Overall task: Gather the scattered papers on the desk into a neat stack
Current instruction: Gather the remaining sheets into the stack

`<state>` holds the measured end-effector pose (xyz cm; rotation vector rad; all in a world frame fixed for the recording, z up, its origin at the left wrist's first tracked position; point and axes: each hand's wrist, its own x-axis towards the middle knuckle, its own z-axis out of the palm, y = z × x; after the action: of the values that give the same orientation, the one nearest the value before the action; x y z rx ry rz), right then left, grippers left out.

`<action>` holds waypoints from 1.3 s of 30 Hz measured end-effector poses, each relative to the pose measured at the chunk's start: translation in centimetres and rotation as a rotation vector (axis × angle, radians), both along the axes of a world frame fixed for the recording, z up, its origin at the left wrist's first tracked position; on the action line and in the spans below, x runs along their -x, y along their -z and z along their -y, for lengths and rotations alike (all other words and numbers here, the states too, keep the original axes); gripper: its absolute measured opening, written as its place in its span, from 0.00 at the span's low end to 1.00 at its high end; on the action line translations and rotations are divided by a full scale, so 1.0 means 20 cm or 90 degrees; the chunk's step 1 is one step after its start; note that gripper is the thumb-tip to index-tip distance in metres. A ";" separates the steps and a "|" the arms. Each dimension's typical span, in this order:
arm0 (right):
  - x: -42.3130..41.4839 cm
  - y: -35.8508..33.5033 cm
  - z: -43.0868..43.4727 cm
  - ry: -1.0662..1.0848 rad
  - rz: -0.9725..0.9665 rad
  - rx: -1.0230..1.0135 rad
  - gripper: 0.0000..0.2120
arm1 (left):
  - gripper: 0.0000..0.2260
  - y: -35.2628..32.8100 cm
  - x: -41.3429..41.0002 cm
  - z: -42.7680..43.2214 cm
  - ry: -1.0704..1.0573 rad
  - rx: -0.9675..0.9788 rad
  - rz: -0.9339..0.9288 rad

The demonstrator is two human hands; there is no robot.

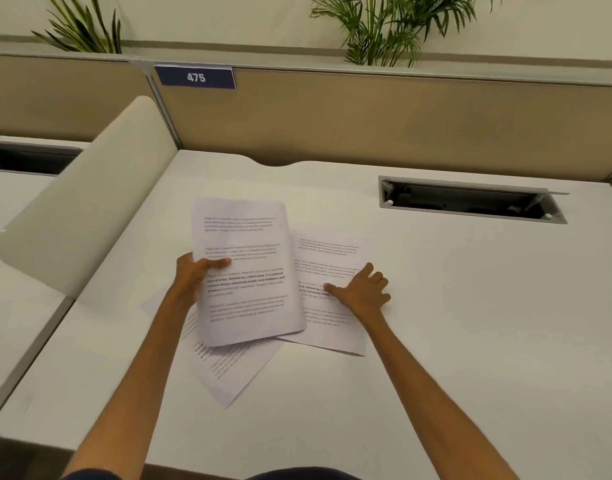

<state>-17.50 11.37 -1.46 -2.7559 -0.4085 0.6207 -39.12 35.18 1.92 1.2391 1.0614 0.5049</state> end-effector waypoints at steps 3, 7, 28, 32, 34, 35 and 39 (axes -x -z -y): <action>0.05 0.04 -0.05 -0.022 0.044 0.006 0.55 | 0.22 0.05 0.10 -0.01 -0.006 0.024 -0.015; 0.04 0.04 -0.10 0.009 0.050 -0.077 0.51 | 0.23 0.11 0.20 0.00 -0.032 0.047 -0.022; 0.05 0.03 -0.27 0.026 0.046 -0.041 0.48 | 0.22 0.15 0.19 0.07 -0.036 0.059 -0.036; 0.02 0.01 -0.24 0.060 0.089 -0.126 0.38 | 0.22 0.16 0.16 0.08 -0.030 0.058 -0.044; -0.02 -0.03 -0.21 0.091 0.087 -0.178 0.36 | 0.22 0.17 0.15 0.09 -0.026 0.057 -0.042; -0.04 -0.06 -0.19 0.104 0.080 -0.210 0.34 | 0.22 0.17 0.14 0.09 -0.024 0.057 -0.040; -0.15 -0.22 -0.13 0.126 0.091 -0.331 0.24 | 0.22 0.20 0.09 0.12 -0.008 0.069 -0.027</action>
<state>-14.45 14.02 2.96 -2.3066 -0.2745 0.2249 -40.86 32.81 -1.98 1.1517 1.1185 0.4267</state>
